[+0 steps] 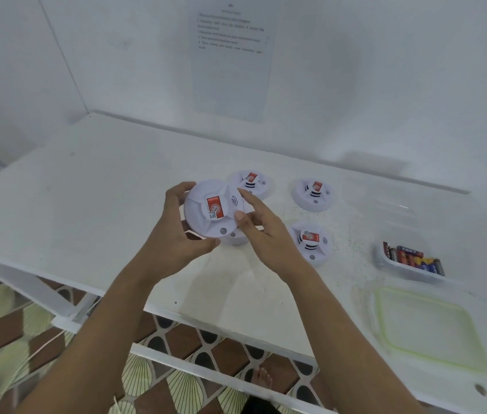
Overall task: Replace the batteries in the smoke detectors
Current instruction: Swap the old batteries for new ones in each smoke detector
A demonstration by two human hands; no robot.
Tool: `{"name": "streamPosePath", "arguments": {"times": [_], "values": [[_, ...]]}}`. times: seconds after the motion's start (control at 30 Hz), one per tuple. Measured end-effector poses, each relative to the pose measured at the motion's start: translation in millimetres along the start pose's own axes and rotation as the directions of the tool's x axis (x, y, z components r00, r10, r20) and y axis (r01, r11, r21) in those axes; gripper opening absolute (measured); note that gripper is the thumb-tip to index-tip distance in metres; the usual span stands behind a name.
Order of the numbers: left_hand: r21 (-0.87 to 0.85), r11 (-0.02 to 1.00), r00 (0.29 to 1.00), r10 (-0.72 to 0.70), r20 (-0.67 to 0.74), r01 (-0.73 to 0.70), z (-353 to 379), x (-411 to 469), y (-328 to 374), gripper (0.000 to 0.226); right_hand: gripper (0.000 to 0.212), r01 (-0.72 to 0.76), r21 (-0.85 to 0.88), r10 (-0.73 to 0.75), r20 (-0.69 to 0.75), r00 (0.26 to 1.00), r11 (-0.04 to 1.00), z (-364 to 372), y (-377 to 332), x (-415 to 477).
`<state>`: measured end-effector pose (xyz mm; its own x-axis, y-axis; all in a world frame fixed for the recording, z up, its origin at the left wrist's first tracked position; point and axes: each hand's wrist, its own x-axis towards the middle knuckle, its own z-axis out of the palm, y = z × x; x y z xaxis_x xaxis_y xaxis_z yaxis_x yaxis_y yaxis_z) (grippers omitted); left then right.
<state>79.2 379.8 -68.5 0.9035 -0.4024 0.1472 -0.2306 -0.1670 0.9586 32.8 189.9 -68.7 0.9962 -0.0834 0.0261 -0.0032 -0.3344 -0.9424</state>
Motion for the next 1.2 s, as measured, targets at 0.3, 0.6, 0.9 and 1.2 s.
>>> {"name": "streamPosePath", "arguments": {"times": [0.3,0.6,0.9,1.2], "values": [[0.145,0.989,0.997,-0.005,-0.081,0.017,-7.4,27.5,-4.0,0.093,0.05,0.003,-0.062,0.002,0.078,0.997,0.998,-13.7,-1.1,34.3],[0.211,0.978,0.994,0.02,-0.105,0.003,-4.3,57.3,-9.2,0.098,0.05,0.019,-0.11,-0.005,0.135,0.991,0.994,-28.1,5.4,66.9],[0.204,0.978,0.986,-0.002,-0.167,0.037,4.6,77.4,-15.1,0.097,0.048,0.022,-0.137,-0.003,0.138,0.99,0.99,-38.8,13.0,91.2],[0.211,0.975,0.981,-0.022,-0.194,0.064,6.6,88.2,-21.6,0.086,0.048,0.012,-0.125,0.006,0.148,0.989,0.992,-36.7,16.8,103.9]]}}
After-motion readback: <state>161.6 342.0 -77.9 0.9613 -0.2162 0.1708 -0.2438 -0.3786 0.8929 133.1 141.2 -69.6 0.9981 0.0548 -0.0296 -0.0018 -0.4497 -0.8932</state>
